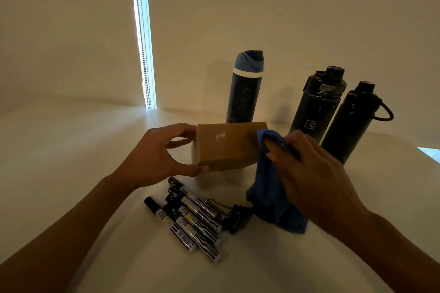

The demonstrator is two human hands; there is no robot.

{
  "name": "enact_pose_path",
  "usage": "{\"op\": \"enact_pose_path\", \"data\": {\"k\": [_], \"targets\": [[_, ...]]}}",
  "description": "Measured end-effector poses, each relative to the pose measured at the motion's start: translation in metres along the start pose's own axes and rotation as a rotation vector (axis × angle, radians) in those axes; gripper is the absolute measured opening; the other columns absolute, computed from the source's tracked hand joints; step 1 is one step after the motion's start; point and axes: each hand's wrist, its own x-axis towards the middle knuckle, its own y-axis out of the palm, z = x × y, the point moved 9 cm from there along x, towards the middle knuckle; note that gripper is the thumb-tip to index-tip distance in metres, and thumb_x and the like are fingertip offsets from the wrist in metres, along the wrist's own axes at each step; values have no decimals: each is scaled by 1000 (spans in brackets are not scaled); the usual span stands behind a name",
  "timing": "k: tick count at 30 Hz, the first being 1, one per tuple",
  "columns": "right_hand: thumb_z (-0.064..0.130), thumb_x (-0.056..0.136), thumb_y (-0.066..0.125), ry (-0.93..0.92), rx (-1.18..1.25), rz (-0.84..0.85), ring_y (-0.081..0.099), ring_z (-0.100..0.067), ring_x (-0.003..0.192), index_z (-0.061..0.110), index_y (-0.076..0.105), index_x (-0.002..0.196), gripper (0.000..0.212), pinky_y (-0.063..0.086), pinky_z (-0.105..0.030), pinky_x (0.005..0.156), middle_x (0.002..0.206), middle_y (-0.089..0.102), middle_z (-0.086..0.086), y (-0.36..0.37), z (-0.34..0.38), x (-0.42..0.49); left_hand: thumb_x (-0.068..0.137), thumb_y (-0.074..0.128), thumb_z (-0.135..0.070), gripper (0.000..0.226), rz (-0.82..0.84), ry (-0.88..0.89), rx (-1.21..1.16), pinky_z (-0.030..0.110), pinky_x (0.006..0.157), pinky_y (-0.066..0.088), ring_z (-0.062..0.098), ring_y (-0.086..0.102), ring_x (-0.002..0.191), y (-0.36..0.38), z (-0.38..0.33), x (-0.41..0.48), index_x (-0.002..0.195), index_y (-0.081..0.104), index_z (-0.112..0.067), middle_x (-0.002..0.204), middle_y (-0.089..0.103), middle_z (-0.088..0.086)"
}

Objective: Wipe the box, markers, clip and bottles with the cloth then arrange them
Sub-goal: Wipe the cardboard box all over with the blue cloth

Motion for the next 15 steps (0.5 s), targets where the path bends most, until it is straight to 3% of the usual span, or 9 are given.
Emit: {"op": "enact_pose_path", "data": {"k": [5,9,15], "targets": [[38,104,40,-44,-8,39,48,-13,96,15,49,140,44,50,-30,77,116,47,-3,16,9,30,65,99,-25,75,-4,15,-12,30,107,53,11,67,120,3,-2,-1,133,66,-21,124,71,-13],[40,103,37,-159,-17,32,48,-15,96,14,54,134,44,48,-29,76,117,47,-5,21,34,42,66,98,-24,72,-5,22,-15,34,106,54,13,67,118,-1,0,0,131,67,-21,122,72,-12],[34,96,53,-306,-18,4,40,-8,88,21,49,127,34,38,-21,70,109,41,4,17,58,20,67,97,-30,71,2,40,-29,36,104,56,17,68,118,-1,-2,-1,131,67,-19,121,72,-11]]}}
